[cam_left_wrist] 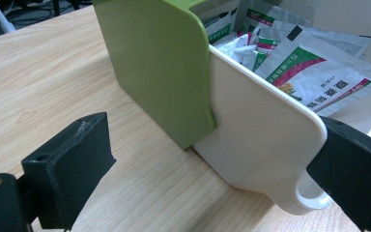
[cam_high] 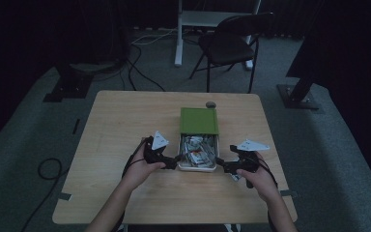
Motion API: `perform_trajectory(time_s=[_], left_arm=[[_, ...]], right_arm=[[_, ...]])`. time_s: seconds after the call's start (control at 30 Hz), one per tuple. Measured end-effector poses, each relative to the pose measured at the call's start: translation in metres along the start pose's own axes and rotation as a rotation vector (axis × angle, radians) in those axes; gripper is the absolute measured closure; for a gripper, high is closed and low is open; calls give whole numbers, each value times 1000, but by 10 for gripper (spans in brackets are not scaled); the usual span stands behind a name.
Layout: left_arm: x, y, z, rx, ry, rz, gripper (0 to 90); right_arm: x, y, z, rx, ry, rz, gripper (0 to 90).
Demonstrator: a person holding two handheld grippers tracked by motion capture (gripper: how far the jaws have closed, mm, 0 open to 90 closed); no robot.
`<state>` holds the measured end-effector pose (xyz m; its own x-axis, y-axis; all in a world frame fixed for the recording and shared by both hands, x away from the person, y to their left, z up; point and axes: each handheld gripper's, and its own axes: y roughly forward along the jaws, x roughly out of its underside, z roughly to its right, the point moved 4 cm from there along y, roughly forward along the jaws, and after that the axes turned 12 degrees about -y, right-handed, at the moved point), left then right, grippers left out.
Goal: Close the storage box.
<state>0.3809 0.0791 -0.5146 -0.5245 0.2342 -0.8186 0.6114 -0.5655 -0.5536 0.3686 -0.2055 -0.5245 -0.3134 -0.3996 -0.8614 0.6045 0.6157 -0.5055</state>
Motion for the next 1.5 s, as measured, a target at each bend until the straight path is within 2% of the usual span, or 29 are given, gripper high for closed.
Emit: perform_trajectory(time_s=[0.13,0.57,1.03,1.5], left_arm=[[-1,1,0,-3,6,0,53],[-3,4,-4,-6,-12,12,53],[-7,7,-6,-19,0,16,53],[-11,12,-10,-27,-14,10,53]], right_arm=[[0,1,1,4,4,2,129],[-3,5,5,23,13,4,129],[-5,8,9,37,21,1,129],[-6,12,14,53,34,5,129]])
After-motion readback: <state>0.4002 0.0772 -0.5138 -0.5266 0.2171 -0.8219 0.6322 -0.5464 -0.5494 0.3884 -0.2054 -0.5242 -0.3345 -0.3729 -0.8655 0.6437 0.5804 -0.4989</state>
